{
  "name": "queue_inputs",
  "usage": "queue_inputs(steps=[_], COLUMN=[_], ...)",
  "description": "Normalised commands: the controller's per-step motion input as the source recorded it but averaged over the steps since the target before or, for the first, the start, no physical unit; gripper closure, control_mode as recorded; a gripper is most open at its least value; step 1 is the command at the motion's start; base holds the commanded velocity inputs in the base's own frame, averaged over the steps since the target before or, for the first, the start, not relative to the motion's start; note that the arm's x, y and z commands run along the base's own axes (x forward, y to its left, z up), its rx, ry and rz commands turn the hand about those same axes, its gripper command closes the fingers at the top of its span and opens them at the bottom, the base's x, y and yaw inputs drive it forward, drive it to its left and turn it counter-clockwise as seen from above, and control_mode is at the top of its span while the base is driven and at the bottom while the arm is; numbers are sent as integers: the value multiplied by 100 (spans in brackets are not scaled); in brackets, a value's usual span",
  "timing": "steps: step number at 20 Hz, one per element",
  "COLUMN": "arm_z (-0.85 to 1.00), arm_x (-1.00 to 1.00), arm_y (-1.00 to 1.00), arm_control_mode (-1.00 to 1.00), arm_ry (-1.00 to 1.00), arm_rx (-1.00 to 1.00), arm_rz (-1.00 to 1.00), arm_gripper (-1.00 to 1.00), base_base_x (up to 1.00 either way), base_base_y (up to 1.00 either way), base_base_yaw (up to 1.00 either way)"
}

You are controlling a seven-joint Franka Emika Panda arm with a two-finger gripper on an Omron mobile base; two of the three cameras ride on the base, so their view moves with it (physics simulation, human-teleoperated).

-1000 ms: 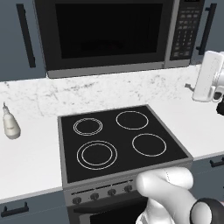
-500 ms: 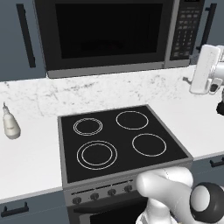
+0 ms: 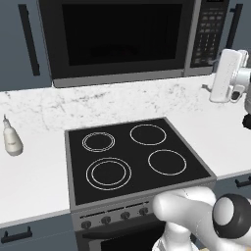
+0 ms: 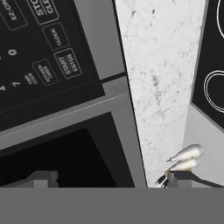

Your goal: Pick the tomato from the sink and place it in the bowl. Then pick the bowl and place it in the microwave. Then close the microwave door and press the start button.

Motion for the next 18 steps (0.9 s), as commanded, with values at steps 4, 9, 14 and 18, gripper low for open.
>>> queue_inputs(steps=[4,9,14,18], arm_z=[-9,-13,-8,-1], arm_x=[22,21,26,24], arm_y=[0,0,-2,-8], arm_control_mode=[-100,-100,-100,-100], arm_ry=[0,0,0,0], arm_rx=[0,0,0,0], arm_rz=[0,0,0,0], arm_gripper=[-100,-100,-100,-100], base_base_x=[0,0,0,0], base_base_y=[0,0,0,0], base_base_yaw=[0,0,0,0])
